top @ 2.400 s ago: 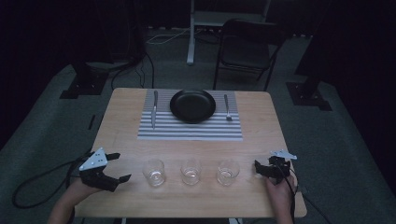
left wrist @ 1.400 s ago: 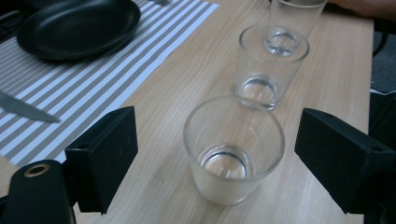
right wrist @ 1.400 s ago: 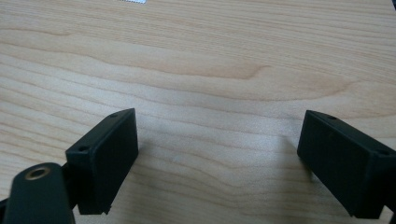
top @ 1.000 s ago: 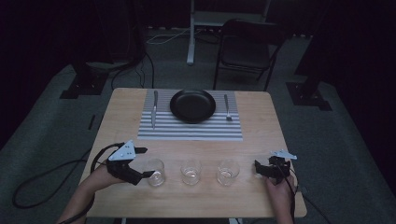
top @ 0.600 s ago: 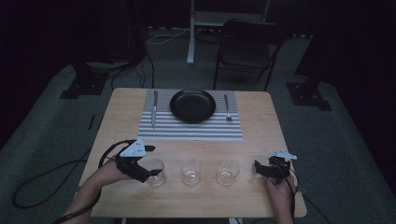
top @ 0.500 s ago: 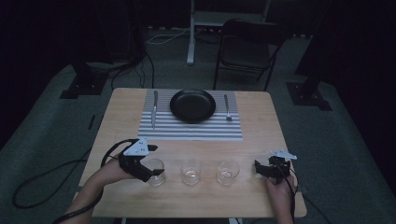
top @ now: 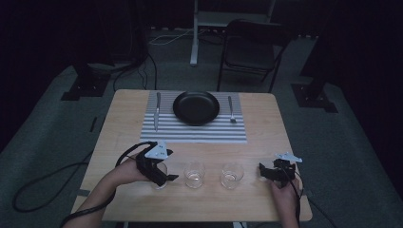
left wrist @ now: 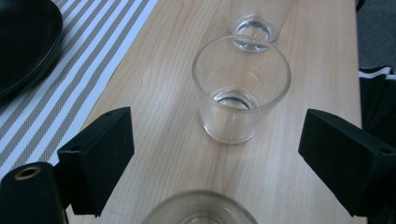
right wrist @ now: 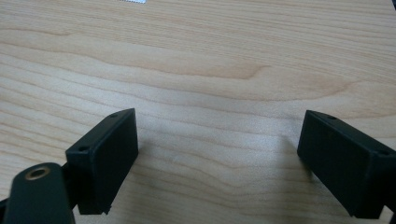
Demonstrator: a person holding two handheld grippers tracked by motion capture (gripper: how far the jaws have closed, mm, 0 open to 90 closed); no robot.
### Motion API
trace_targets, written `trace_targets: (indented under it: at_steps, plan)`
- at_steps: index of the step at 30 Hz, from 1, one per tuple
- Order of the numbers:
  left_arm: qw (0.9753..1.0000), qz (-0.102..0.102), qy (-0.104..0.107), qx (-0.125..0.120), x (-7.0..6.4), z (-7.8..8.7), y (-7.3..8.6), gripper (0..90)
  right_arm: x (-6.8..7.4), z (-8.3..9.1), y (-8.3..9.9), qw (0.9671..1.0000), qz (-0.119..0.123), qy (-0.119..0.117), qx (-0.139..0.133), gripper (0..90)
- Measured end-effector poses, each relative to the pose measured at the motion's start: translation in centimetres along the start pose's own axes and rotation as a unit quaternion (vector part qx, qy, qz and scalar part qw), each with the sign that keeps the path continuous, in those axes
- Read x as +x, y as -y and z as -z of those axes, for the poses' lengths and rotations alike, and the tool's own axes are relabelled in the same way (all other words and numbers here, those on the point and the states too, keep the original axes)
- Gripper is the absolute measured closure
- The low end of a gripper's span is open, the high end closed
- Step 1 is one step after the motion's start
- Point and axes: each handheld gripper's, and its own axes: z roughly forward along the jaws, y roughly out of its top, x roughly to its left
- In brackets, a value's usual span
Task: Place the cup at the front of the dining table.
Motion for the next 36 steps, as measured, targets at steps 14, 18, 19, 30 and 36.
trace_targets:
  at_steps: [14,18,19,30,36]
  plan:
    - [0.9989,-0.022,0.029,0.031,-0.2,-2.7,-2.3,11.0,0.0,0.0,0.0,1.0,0.0,0.0,0.0,11.9]
    - [0.9982,-0.025,0.039,0.038,-0.4,-3.6,-2.8,11.0,0.0,0.0,0.0,1.0,0.0,0.0,0.0,11.9]
    - [0.9979,-0.027,0.042,0.041,-0.5,-3.8,-2.9,11.0,0.0,0.0,0.0,1.0,0.0,0.0,0.0,11.9]
    - [0.9958,-0.036,0.054,0.065,-0.4,-5.5,-3.8,11.0,0.0,0.0,0.0,1.0,0.0,0.0,0.0,11.9]
    - [0.9943,-0.04,0.056,0.082,-0.6,-6.4,-4.1,11.0,0.0,0.0,0.0,1.0,0.0,0.0,0.0,11.9]
